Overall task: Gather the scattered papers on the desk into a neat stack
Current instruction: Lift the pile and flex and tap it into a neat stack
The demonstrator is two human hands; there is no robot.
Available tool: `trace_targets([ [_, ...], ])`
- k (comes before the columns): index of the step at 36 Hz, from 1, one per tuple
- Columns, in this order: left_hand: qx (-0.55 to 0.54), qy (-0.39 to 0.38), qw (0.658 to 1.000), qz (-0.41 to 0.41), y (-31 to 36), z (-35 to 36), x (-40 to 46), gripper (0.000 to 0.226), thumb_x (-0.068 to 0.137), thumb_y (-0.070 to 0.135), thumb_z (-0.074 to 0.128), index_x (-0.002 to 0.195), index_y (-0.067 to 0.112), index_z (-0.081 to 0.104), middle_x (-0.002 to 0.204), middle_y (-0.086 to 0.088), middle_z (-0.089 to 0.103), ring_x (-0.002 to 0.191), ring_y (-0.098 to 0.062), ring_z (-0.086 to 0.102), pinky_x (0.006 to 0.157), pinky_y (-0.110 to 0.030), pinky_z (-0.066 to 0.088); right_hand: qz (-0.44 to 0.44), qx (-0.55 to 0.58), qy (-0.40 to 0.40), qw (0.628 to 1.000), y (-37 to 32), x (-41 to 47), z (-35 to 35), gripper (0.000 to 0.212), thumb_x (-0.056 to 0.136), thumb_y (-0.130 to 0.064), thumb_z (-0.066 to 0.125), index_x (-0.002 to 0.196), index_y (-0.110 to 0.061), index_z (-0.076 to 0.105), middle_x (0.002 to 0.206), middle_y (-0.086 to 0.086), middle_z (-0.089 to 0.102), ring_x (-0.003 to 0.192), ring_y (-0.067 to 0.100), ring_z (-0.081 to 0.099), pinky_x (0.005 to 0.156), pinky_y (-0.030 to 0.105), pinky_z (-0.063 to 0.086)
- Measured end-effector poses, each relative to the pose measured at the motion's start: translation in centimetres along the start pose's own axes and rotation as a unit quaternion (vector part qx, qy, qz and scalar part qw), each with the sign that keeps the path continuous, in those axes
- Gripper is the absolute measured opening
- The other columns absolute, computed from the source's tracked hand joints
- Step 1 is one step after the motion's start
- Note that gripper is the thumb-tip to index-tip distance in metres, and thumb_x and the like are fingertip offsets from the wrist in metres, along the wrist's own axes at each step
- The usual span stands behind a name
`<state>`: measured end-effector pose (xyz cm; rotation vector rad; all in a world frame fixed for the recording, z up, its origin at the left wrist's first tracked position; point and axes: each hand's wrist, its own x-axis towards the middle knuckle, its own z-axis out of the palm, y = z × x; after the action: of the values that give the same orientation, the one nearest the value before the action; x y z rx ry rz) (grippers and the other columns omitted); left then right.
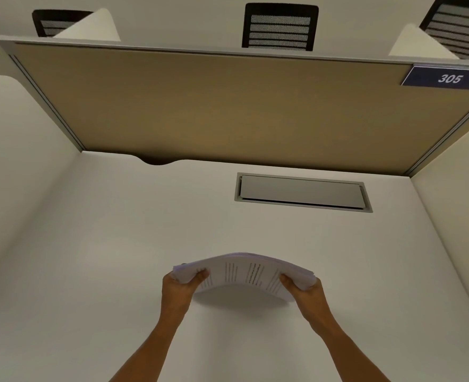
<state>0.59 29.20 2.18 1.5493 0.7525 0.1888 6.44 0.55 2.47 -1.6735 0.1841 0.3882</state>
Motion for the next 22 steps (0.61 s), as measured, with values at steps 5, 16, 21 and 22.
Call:
trace_targets([
  [5, 0.017, -0.03, 0.999, -0.021, -1.2, 0.3, -0.5, 0.027, 0.07, 0.009, 0.085, 0.086, 0.025, 0.071, 0.073, 0.013, 0.076, 0.071, -0.007, 0.073, 0.054, -0.014, 0.055, -0.005, 0.004, -0.004, 1.0, 1.2, -0.2, -0.1, 0.039, 0.077, -0.027, 0.083, 0.11, -0.041, 0.068, 0.109, -0.009, 0.071, 0.1, 0.004, 0.069, 0.08, 0.027, 0.06],
  [16, 0.021, -0.019, 0.999, -0.017, -1.8, 0.2, -0.4, 0.028, 0.07, 0.01, 0.085, 0.086, 0.027, 0.071, 0.075, 0.011, 0.076, 0.073, -0.007, 0.073, 0.053, -0.013, 0.055, -0.005, -0.008, -0.003, 1.0, 1.2, 0.2, -0.2, 0.033, 0.083, -0.017, 0.079, 0.11, -0.034, 0.068, 0.113, 0.001, 0.068, 0.103, 0.011, 0.068, 0.077, 0.024, 0.057],
  [21, 0.039, -0.056, 0.998, -0.013, -2.8, 0.2, -0.4, 0.045, 0.07, 0.011, 0.084, 0.111, 0.015, 0.063, 0.095, -0.002, 0.073, 0.09, -0.017, 0.07, 0.065, -0.017, 0.059, 0.005, -0.022, -0.029, 0.999, 1.9, -0.1, -0.1, 0.046, 0.086, -0.018, 0.076, 0.128, -0.023, 0.059, 0.118, 0.001, 0.068, 0.111, 0.014, 0.066, 0.078, 0.023, 0.059],
  [22, 0.039, -0.059, 0.997, -0.013, -3.0, 0.2, -0.5, 0.047, 0.07, 0.011, 0.084, 0.113, 0.014, 0.063, 0.097, -0.004, 0.073, 0.091, -0.018, 0.07, 0.066, -0.019, 0.06, 0.007, -0.025, -0.027, 0.999, 2.0, -0.2, -0.1, 0.045, 0.087, -0.019, 0.075, 0.129, -0.023, 0.058, 0.118, 0.0, 0.068, 0.111, 0.013, 0.066, 0.079, 0.023, 0.059],
])
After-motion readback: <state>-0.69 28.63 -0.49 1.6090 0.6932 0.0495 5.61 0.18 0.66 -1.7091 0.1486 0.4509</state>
